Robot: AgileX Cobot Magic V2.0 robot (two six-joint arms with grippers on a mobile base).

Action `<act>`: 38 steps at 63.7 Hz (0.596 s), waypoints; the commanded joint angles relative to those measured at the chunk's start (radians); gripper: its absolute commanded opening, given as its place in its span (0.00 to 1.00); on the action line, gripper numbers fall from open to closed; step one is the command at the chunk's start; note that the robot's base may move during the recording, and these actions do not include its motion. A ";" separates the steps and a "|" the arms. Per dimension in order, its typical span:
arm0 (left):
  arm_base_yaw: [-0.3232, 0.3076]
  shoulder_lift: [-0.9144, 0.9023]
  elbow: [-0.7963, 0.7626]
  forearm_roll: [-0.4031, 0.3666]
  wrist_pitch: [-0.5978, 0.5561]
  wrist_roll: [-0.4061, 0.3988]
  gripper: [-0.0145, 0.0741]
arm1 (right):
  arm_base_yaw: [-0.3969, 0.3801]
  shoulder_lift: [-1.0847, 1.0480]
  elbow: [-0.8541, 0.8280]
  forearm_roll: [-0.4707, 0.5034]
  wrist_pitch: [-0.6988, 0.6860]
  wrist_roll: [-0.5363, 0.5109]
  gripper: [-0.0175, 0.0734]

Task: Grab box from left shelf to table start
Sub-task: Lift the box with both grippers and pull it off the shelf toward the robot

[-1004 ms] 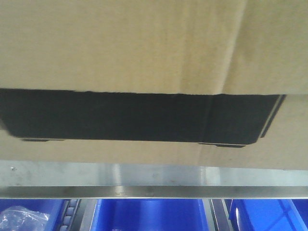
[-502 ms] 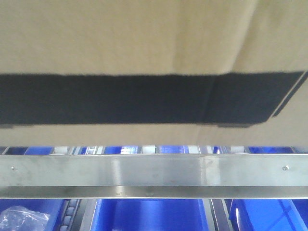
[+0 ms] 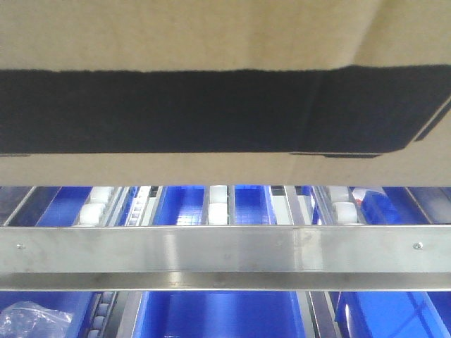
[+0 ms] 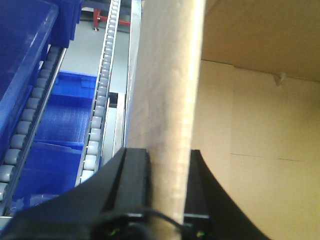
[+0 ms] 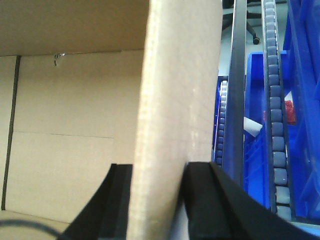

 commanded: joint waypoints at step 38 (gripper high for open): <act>0.003 -0.059 -0.042 0.097 -0.252 -0.038 0.05 | -0.012 0.006 -0.089 -0.164 -0.116 -0.003 0.25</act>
